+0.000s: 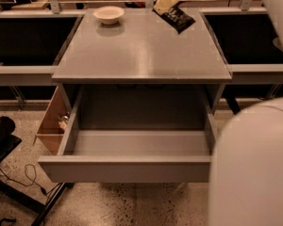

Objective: Pick rxbar chocolate from top drawer and place on counter

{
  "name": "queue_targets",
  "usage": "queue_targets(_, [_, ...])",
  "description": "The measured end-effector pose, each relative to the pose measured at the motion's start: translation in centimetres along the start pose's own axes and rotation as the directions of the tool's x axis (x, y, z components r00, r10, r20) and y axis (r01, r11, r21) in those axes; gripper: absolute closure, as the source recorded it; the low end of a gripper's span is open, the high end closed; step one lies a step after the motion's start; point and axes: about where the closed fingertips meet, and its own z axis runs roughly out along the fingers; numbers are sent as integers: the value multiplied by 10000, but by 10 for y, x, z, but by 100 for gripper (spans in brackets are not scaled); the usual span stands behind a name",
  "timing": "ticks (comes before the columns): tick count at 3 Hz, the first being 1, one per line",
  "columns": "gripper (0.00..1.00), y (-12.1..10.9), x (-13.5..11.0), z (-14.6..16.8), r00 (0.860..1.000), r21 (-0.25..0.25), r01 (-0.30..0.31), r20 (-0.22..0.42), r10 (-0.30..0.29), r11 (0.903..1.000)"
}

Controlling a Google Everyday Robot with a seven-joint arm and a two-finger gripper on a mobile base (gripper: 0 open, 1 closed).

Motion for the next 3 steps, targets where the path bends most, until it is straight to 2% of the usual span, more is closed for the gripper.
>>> queue_targets(1, [100,-17,2,54,9930,183,-925,-724,936,9955])
queue_targets(2, [100,-16,21,117,9706,-60,-2139,-1146,2118,9768])
queue_targets(3, [87,-13,30,143,9605,-180,-2482,-1340,2437,9685])
